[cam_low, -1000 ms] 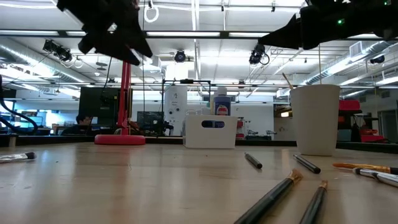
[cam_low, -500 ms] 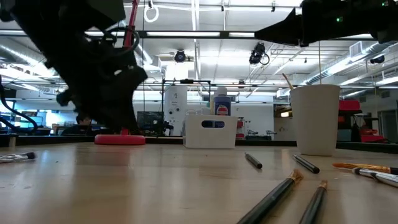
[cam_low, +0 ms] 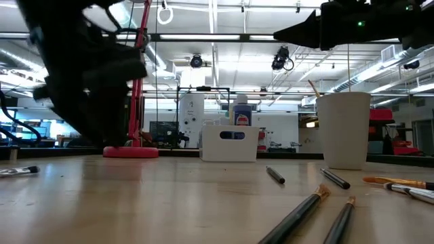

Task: Pick & Place Paint Supplies
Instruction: Put the silver paint brush into the gray cup

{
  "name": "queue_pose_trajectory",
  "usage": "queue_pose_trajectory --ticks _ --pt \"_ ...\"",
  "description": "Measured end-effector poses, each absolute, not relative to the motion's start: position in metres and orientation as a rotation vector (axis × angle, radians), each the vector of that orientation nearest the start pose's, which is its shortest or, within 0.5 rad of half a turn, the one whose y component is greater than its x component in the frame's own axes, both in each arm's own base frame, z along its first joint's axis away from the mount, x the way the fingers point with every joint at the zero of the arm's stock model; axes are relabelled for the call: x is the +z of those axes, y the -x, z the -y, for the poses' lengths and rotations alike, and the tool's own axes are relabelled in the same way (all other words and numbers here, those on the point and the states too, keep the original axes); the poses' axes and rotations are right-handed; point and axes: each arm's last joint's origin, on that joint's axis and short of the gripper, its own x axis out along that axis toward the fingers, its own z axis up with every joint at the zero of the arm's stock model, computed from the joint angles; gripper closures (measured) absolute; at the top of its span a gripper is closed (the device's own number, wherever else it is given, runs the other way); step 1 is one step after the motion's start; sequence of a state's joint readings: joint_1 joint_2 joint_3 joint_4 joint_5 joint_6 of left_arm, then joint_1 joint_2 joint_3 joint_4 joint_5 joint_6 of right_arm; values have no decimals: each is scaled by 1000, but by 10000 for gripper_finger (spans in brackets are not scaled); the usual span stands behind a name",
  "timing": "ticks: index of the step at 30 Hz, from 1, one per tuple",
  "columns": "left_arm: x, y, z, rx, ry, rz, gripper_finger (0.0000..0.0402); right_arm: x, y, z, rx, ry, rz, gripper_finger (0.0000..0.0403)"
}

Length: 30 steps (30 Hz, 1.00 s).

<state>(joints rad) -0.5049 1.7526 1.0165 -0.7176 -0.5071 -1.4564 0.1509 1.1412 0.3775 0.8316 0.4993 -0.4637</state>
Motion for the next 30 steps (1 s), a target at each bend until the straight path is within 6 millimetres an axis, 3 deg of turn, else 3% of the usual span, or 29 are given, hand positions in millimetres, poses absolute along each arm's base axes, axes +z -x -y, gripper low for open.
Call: queue_pose_trajectory --ticks 6,13,17,22,30 --pt "186 -275 145 821 702 -1212 178 224 -222 -15 -339 455 -11 234" --pt "184 -268 155 856 974 -1425 178 223 -222 -15 -336 451 -22 234" --pt "173 -259 160 925 958 -1350 178 223 -222 -15 -335 451 -24 234" --pt "165 -261 164 904 1007 -1214 178 223 -222 -15 -335 450 -24 234" --pt "146 -250 157 955 1006 -1224 178 223 -222 -15 -335 457 -24 234"
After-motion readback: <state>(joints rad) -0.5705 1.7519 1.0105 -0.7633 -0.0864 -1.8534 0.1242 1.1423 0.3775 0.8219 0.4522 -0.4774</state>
